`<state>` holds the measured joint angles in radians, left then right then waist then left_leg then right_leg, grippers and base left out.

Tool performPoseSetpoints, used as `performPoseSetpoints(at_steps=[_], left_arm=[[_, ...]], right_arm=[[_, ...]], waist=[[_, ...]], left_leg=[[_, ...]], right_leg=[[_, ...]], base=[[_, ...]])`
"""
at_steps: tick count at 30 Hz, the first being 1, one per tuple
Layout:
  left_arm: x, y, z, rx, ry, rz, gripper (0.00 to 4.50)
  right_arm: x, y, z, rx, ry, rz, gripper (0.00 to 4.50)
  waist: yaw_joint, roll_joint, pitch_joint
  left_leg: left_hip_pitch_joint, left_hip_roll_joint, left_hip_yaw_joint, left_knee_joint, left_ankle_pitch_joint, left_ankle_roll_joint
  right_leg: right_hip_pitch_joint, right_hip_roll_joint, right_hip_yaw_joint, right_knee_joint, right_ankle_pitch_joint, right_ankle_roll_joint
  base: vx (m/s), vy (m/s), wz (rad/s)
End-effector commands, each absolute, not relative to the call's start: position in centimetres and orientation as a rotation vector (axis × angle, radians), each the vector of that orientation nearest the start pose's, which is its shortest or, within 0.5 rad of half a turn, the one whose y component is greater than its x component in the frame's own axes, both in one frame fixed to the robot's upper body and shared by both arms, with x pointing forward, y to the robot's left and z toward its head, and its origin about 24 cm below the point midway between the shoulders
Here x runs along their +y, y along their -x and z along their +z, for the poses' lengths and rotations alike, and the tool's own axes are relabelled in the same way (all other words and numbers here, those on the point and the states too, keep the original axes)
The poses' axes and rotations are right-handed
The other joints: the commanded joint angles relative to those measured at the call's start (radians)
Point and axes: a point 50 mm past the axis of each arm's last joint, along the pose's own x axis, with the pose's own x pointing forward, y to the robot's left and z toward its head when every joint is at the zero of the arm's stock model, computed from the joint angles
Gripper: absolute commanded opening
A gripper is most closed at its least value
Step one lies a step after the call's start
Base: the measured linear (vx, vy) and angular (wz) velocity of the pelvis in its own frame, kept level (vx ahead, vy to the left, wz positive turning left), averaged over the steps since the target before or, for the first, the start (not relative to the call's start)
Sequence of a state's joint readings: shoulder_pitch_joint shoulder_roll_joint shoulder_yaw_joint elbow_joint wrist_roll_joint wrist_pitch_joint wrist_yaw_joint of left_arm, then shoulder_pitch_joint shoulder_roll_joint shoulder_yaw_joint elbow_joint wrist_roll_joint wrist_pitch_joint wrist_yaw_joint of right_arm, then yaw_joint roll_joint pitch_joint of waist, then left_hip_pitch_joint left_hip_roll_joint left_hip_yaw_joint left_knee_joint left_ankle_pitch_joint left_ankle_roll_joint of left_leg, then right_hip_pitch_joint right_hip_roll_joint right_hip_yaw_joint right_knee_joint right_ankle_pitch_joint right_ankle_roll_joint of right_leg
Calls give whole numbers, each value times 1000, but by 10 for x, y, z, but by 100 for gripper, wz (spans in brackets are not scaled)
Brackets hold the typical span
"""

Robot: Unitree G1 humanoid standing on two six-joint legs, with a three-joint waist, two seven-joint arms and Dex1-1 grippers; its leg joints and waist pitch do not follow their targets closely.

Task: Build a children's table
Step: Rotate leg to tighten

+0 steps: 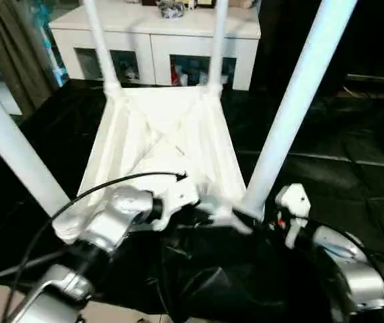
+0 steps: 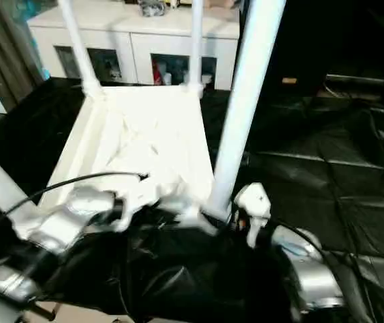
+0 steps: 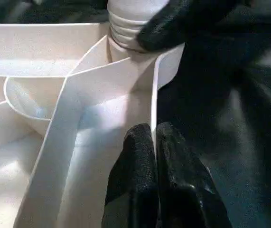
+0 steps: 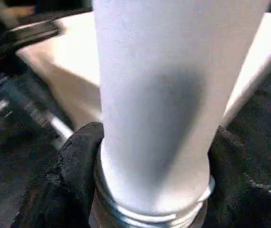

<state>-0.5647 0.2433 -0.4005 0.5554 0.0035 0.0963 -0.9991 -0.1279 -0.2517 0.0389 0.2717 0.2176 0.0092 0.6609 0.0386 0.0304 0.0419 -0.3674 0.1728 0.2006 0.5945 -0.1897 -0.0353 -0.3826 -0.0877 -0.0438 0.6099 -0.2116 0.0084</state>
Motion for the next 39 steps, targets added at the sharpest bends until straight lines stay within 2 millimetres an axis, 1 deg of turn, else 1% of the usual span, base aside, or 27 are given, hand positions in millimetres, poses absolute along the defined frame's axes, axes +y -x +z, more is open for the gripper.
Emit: performPoseSetpoints(at_steps=[1,2,3,4,5,7,8,9,11,12,15,19,20,21,23,24,25,26,27,28,29,31,33,35,36,37,39], left_arm=[[77,-321,33,364,-333,-1079,0],[72,-324,33,358,-332,-1051,0],[63,-326,35,350,-316,-1029,0],[51,-329,37,338,-300,-1011,0],[46,-328,38,331,-294,-1014,0],[35,-326,38,319,-291,-1043,0],[32,-326,38,317,-293,-1055,0],[32,-326,38,317,-293,-1055,0],[31,-323,37,310,-300,-1102,0],[31,-323,37,309,-301,-1109,0],[41,-320,36,300,-308,-1186,0],[61,-314,35,310,-315,-1295,0],[68,-312,35,317,-327,-1326,0],[73,-309,35,315,-329,-1362,0],[77,-307,36,318,-320,-1391,0],[81,-305,38,317,-306,-1422,0],[89,-302,41,318,-280,-1478,0],[89,-302,41,318,-280,-1478,0],[96,-299,42,328,-274,-1524,0],[99,-299,43,337,-280,-1541,0],[103,-298,43,351,-286,-1558,0],[108,-298,44,364,-296,-1572,0],[110,-299,45,363,-299,-1570,0],[111,-299,46,364,-300,-1573,0],[112,-299,46,365,-300,-1574,0],[113,-300,47,369,-310,-1575,0],[114,-300,47,373,-317,-1574,0]], right_arm=[[-152,-268,5,211,-61,564,273],[-148,-269,3,219,-55,538,273],[-141,-272,0,234,-48,507,273],[-130,-277,-2,248,-44,478,273],[-124,-279,-2,246,-44,480,273],[-109,-281,1,231,-25,528,273],[-105,-282,3,220,-25,551,307],[-105,-282,3,220,-25,551,342],[-101,-283,8,184,-25,609,342],[-101,-283,9,179,-24,617,363],[-110,-281,14,163,-4,693,389],[-131,-279,27,137,33,797,389],[-137,-278,32,135,9,836,389],[-142,-276,34,138,11,872,389],[-146,-274,36,145,21,909,389],[-150,-271,38,155,39,950,389],[-157,-263,40,188,57,1049,389],[-157,-263,40,188,57,1049,389],[-162,-258,42,217,81,1121,389],[-164,-256,42,230,87,1140,389],[-167,-256,42,244,96,1160,389],[-169,-255,43,265,103,1189,389],[-170,-255,43,270,103,1197,389],[-170,-256,44,274,102,1204,389],[-170,-256,44,275,101,1206,364],[-169,-257,45,276,94,1215,357],[-168,-258,46,275,82,1223,352]], waist=[[-2,-12,-40],[-7,-17,-40],[-13,-15,-40],[-14,-11,-42],[-18,-14,-42],[-21,-12,-44],[-21,-12,-44],[-21,-10,-46],[-19,-9,-46],[-20,-9,-46],[-19,-9,-47],[-15,-15,-48],[-15,-12,-48],[-14,-15,-50],[-7,-12,-53],[-6,-15,-53],[1,-17,-55],[5,-14,-54],[10,-13,-57],[12,-21,-58],[19,-17,-60],[30,-15,-60],[33,-19,-58],[35,-20,-55],[35,-20,-54],[35,-23,-52],[36,-23,-52]], left_leg=[[13,53,-41,-90,-365,-16],[10,52,-41,-90,-366,-19],[6,50,-43,-91,-359,-15],[9,48,-43,-89,-361,-13],[8,46,-42,-88,-363,-9],[6,48,-42,-89,-353,7],[6,48,-42,-89,-353,7],[6,48,-38,-87,-335,26],[6,48,-36,-86,-331,42],[5,48,-36,-86,-330,46],[4,49,-37,-87,-329,56],[-1,52,-36,-85,-302,75],[1,53,-34,-85,-296,79],[1,55,-34,-83,-279,85],[2,58,-31,-82,-238,94],[2,57,-29,-80,-229,100],[3,58,-29,-78,-214,111],[3,61,-29,-78,-206,115],[4,61,-27,-75,-179,127],[5,62,-24,-74,-170,132],[4,63,-24,-71,-141,140],[6,65,-21,-68,-117,144],[4,65,-21,-69,-120,139],[5,65,-22,-72,-148,124],[6,65,-22,-74,-169,110],[5,64,-23,-75,-178,100],[7,64,-24,-76,-173,92]], right_leg=[[12,-64,37,-106,-457,-154],[14,-63,36,-107,-455,-151],[20,-64,34,-108,-453,-143],[17,-66,34,-111,-457,-143],[17,-65,34,-112,-457,-144],[20,-65,34,-113,-421,-149],[20,-65,34,-113,-421,-149],[22,-64,35,-111,-366,-166],[22,-64,36,-111,-360,-172],[22,-64,35,-111,-361,-174],[25,-65,34,-113,-388,-169],[30,-68,36,-110,-379,-169],[26,-67,36,-110,-366,-178],[28,-68,37,-107,-341,-189],[29,-65,36,-98,-259,-211],[29,-65,35,-96,-242,-218],[32,-66,35,-91,-219,-228],[32,-66,35,-89,-203,-232],[32,-64,34,-81,-146,-246],[31,-63,33,-79,-130,-250],[33,-63,32,-72,-91,-260],[30,-63,31,-65,-47,-278],[31,-64,30,-65,-45,-281],[31,-67,31,-69,-91,-275],[30,-68,32,-73,-127,-268],[31,-69,33,-75,-152,-260],[31,-69,34,-76,-160,-255]], base=[[0,0,0],[0,0,0],[0,0,0],[0,0,0],[0,0,0],[0,0,0],[0,0,0],[0,0,0],[0,0,0],[0,0,0],[0,0,0],[0,0,0],[0,0,0],[0,0,0],[0,0,0],[0,0,0],[0,0,0],[0,0,0],[0,0,0],[0,0,0],[0,0,0],[0,0,0],[0,0,0],[0,0,0],[0,0,0],[0,0,0],[0,0,0]])
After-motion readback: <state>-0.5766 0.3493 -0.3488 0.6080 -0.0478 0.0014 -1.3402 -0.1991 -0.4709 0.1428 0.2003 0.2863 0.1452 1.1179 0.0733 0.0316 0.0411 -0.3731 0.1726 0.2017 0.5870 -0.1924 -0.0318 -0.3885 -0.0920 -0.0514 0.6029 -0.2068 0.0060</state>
